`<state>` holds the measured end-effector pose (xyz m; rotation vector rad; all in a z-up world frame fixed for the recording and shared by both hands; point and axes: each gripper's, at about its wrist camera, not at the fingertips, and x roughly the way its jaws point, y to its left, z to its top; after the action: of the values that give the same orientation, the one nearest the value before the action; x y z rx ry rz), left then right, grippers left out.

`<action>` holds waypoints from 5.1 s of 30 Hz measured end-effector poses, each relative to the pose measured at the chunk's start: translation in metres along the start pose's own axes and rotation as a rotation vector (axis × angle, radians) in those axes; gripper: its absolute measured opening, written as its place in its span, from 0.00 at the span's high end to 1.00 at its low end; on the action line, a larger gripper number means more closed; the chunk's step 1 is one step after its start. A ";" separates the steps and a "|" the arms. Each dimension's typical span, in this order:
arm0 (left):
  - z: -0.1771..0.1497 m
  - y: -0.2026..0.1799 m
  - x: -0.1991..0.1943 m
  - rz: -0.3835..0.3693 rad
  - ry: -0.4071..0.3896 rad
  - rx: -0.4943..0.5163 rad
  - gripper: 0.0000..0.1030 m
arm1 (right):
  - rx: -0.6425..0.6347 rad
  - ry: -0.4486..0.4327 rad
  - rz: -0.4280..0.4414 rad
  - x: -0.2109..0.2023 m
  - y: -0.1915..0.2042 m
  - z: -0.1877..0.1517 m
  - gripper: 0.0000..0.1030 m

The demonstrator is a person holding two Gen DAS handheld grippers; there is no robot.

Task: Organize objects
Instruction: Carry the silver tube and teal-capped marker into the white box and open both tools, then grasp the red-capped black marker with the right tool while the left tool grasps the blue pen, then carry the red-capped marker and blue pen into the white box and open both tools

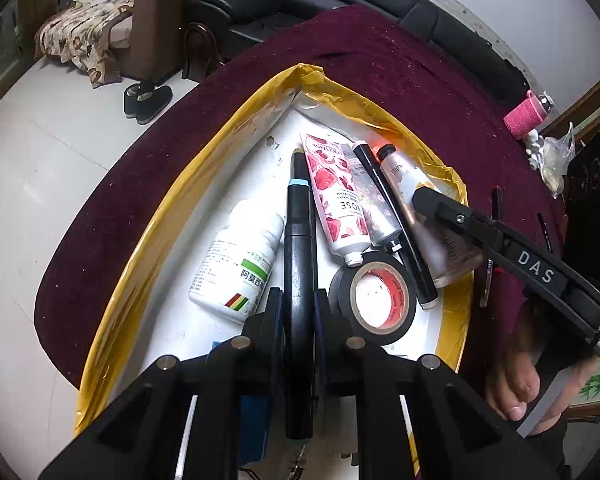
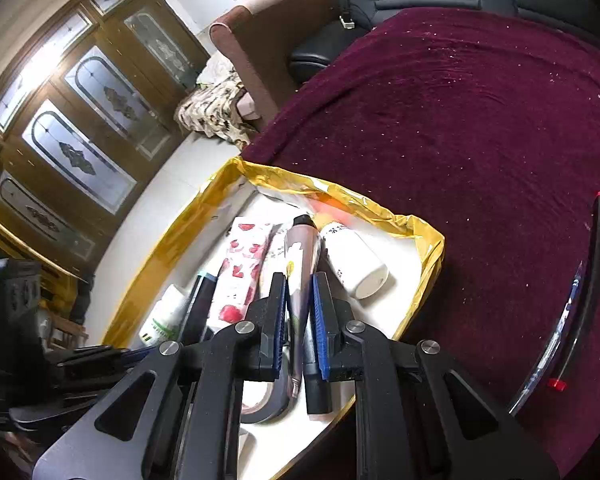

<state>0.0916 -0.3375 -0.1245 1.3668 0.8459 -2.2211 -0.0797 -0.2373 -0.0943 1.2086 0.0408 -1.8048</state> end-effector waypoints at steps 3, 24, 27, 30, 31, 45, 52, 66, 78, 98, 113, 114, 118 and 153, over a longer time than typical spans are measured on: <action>0.000 0.001 -0.001 -0.003 -0.007 -0.009 0.87 | 0.006 0.003 0.010 0.003 -0.001 -0.001 0.87; -0.016 -0.022 -0.051 -0.110 -0.199 -0.008 0.63 | 0.067 -0.116 0.023 -0.083 -0.042 -0.039 0.67; -0.024 -0.039 -0.055 -0.150 -0.214 0.025 0.54 | 0.157 -0.136 -0.025 -0.098 -0.072 -0.051 0.67; -0.031 -0.059 -0.052 -0.176 -0.214 0.067 0.50 | 0.224 -0.142 -0.082 -0.107 -0.098 -0.062 0.67; -0.033 -0.066 -0.051 -0.185 -0.206 0.084 0.50 | 0.249 -0.141 -0.104 -0.110 -0.108 -0.065 0.67; -0.053 -0.126 -0.045 -0.129 -0.167 0.250 0.50 | 0.325 -0.041 -0.300 -0.072 -0.153 -0.011 0.72; -0.053 -0.159 -0.029 -0.132 -0.125 0.332 0.50 | 0.333 -0.024 -0.257 -0.099 -0.156 -0.049 0.84; -0.016 -0.225 0.073 -0.020 0.065 0.378 0.53 | 0.313 -0.038 -0.211 -0.147 -0.147 -0.135 0.84; -0.009 -0.244 0.092 0.072 0.008 0.464 0.94 | 0.290 -0.056 -0.222 -0.144 -0.144 -0.134 0.82; -0.060 -0.196 0.060 -0.054 0.058 0.381 0.93 | 0.190 -0.081 -0.388 -0.135 -0.123 -0.133 0.84; -0.074 -0.152 -0.015 -0.221 0.012 0.253 0.94 | 0.204 -0.120 -0.136 -0.151 -0.084 -0.152 0.85; -0.073 -0.147 -0.021 -0.228 0.004 0.241 0.94 | 0.193 -0.121 -0.114 -0.151 -0.076 -0.150 0.85; -0.066 -0.112 -0.051 -0.218 -0.029 0.174 0.94 | 0.140 -0.118 -0.069 -0.150 -0.049 -0.143 0.85; 0.013 0.007 0.001 -0.069 -0.019 -0.043 0.94 | -0.063 0.073 -0.030 -0.012 0.033 -0.036 0.84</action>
<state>0.0873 -0.3515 -0.1227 1.3134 0.9416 -2.2509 -0.0303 -0.2309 -0.0895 1.2348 0.1568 -1.7717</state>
